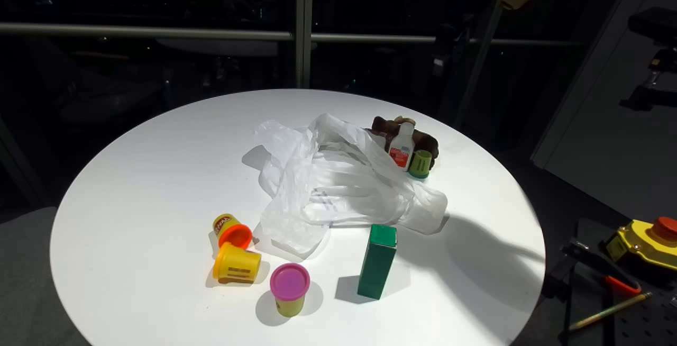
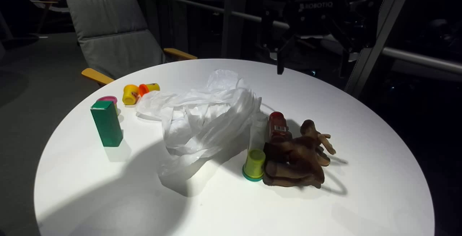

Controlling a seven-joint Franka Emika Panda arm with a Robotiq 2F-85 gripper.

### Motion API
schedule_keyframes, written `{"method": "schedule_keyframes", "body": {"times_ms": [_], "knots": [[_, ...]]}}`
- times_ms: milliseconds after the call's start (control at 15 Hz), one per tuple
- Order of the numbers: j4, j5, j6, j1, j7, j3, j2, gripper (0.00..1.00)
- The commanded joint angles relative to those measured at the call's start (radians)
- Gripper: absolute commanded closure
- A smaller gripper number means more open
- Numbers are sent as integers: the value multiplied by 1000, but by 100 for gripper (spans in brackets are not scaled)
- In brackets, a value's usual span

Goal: Put the objects inside the plastic

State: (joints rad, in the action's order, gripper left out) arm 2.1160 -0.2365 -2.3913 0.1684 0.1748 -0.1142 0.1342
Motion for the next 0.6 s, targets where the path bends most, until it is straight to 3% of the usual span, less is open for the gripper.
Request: {"method": "schedule_keyframes", "body": {"times_ms": [0,533], "knots": [[-219,12,-109,-6,-11,-9,221,0],[-546,63,-110,8,26,32,520,0]]}}
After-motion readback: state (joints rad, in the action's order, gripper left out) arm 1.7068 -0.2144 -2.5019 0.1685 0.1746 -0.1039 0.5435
